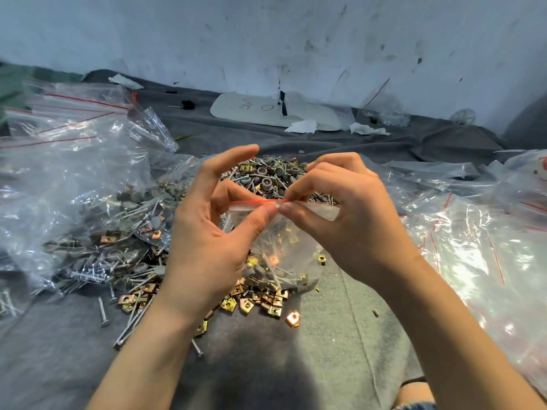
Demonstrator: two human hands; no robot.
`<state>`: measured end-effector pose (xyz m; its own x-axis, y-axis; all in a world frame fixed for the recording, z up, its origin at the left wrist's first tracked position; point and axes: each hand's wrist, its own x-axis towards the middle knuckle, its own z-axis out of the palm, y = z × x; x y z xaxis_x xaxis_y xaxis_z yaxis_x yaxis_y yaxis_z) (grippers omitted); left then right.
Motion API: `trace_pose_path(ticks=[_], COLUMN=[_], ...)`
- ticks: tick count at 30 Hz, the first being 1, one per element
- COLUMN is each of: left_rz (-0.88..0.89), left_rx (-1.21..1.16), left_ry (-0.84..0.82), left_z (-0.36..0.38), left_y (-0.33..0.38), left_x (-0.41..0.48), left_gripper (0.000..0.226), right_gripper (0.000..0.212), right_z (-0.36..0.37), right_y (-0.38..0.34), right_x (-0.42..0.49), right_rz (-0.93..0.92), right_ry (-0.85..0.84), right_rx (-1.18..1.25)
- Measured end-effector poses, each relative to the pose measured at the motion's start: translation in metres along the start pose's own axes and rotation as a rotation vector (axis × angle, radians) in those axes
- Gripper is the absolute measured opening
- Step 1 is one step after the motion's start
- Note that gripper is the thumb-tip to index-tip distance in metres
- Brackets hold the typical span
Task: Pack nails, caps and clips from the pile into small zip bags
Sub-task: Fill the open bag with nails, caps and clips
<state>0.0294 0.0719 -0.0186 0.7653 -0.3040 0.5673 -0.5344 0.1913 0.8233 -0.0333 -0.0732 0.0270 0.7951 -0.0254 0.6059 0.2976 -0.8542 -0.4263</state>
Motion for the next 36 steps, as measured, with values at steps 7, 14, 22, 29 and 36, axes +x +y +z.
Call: trace_pose_path(ticks=[7,14,22,29,36], left_rz=[-0.124,-0.142,-0.155,-0.128,-0.119], left_rx=[-0.06,-0.085,-0.034,-0.015,-0.054], left_ry=[-0.034,-0.041,-0.09,-0.047,0.015], left_z=[-0.007,-0.01,-0.014,-0.014,-0.01], left_y=[-0.001,-0.002,-0.005,-0.006,-0.01], left_x=[0.003,0.004,0.006,0.005,0.005], left_gripper=[0.054,0.037,0.039,0.036,0.033], right_gripper=[0.012,0.018,0.019,0.049,0.051], right_z=[-0.001,-0.004,-0.005,-0.012,-0.013], right_y=[0.006,0.007,0.018,0.033,0.046], right_x=[0.0,0.001,0.001,-0.001,-0.003], right_rz=[0.076,0.113,0.224,0.209,0.287], right_ry=[0.009,0.038,-0.022,-0.009,0.033], right_rx=[0.052,0.046,0.058,0.039,0.3])
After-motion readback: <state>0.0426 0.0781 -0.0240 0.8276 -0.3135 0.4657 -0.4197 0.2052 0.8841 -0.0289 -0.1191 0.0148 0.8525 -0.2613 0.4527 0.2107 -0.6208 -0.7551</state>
